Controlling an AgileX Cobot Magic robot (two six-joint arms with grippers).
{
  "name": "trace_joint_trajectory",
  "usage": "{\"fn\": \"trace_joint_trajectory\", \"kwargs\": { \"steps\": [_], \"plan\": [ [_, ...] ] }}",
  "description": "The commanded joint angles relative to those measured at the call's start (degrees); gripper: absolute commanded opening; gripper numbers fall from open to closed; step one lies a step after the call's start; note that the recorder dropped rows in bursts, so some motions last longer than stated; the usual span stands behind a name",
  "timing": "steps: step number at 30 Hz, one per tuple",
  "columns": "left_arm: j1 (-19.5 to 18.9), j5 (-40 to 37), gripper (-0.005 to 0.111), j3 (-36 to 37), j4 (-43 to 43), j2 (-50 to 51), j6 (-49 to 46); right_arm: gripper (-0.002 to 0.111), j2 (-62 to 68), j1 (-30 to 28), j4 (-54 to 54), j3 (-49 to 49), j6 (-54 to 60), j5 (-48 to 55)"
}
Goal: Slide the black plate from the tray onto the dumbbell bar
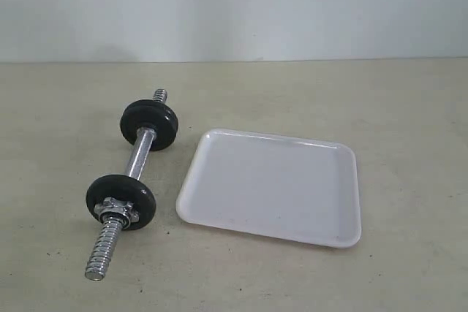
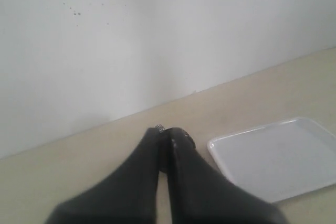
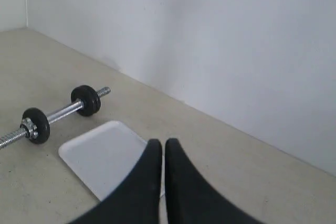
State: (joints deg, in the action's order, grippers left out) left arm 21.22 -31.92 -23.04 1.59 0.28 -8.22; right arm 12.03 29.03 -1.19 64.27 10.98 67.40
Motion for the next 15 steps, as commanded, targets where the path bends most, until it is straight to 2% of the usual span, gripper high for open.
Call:
{"fn": "trace_joint_trajectory", "kwargs": {
  "steps": [1, 7, 15],
  "plan": [
    [0.02, 7.24, 0.004, 6.58, 2.75, -0.28, 0.73, 0.0, 0.06, 0.13, -0.66, -13.24, -1.73, -17.01],
    [0.02, 17.05, 0.004, 14.95, 2.64, -0.28, 0.96, 0.0, 0.06, 0.13, -0.66, -31.22, -7.47, -43.76],
    [0.02, 25.1, 0.004, 22.69, 2.06, -0.28, 4.0, 0.0, 0.06, 0.13, -0.56, -49.54, -10.57, -55.08]
  ]
}}
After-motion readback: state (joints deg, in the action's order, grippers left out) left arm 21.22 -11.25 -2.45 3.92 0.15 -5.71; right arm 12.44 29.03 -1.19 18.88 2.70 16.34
